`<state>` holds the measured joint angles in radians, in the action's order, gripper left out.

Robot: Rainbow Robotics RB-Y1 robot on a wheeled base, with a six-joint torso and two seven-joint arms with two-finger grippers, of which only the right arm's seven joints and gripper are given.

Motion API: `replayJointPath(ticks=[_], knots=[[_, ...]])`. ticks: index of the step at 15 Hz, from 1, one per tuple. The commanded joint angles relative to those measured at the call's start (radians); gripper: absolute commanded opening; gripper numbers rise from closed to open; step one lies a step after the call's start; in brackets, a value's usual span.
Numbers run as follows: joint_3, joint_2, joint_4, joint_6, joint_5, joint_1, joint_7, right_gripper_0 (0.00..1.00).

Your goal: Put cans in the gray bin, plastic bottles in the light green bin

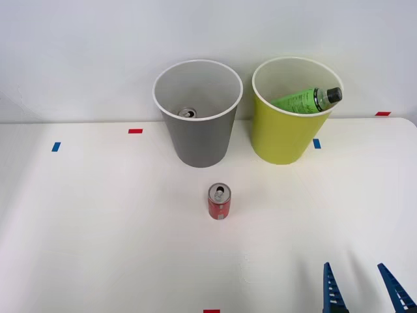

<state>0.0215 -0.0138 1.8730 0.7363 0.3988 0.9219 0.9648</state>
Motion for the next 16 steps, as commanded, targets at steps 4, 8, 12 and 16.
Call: replayJointPath(ticks=[4, 8, 12, 16], knots=[[0.0, 0.0, 0.0, 0.0, 0.0, 0.0, 0.0, 1.0], [0.0, 0.0, 0.0, 0.0, 0.0, 0.0, 0.0, 1.0], [0.003, -0.005, -0.06, -0.015, -0.02, -0.012, -0.004, 1.0], [0.1, -0.094, -0.048, -0.008, -0.159, 0.003, 0.023, 1.0]])
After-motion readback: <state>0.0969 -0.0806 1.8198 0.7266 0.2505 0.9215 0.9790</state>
